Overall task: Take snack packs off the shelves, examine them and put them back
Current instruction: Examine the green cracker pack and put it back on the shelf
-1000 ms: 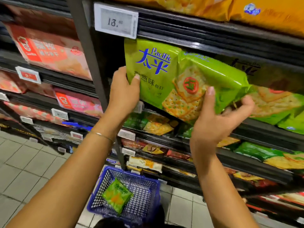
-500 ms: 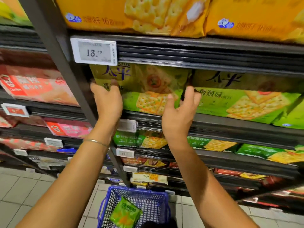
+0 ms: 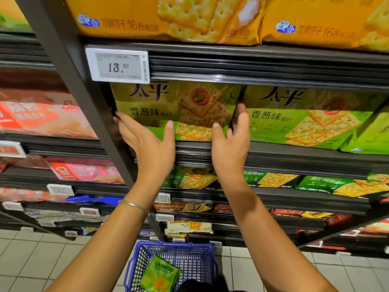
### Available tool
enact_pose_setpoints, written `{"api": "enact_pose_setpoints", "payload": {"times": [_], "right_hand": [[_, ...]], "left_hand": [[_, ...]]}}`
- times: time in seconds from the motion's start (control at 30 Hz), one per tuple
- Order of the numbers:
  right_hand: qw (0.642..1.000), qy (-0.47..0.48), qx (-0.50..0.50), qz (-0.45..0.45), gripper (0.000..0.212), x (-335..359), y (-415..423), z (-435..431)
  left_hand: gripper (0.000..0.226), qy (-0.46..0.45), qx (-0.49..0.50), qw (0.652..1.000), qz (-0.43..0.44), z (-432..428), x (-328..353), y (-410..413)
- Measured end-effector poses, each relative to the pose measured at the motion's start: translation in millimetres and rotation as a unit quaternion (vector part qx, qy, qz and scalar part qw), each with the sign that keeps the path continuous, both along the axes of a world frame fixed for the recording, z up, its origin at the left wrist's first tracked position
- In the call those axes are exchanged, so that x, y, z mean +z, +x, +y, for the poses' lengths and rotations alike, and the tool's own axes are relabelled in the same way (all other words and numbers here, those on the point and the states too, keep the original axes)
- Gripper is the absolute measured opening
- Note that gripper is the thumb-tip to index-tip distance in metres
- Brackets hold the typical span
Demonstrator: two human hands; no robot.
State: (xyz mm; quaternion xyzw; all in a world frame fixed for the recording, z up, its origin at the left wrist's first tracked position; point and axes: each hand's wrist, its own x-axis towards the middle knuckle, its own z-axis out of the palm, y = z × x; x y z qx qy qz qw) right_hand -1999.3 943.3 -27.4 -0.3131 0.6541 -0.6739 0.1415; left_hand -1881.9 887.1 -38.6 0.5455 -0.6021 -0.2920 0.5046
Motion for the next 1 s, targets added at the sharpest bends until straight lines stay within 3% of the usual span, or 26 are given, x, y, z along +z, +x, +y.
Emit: {"api": "enact_pose_setpoints", "payload": {"times": [0.13, 0.33, 0.67, 1.0], "right_hand": [[0.997, -0.059, -0.047, -0.017, 0.053, -8.0, 5.7, 16.1], [0.995, -0.013, -0.097, 0.005, 0.044, -25.6, -11.6, 54.6], [0.974, -0.022, -0.225, 0.023, 0.039, -12.4, -112.4, 111.5], [0.987, -0.001, -0.157, 0.031, 0.056, -12.4, -196.0, 118.7]], "left_hand": [[0.107, -0.035, -0.047, 0.998, -0.025, 26.5, -17.6, -4.0], [0.099, -0.067, -0.101, 0.990, -0.069, 53.0, -34.7, -18.1], [0.069, -0.123, -0.211, 0.970, -0.007, 90.0, -20.8, -87.0], [0.057, -0.102, -0.104, 0.989, -0.025, 95.5, -10.7, -155.4]]}}
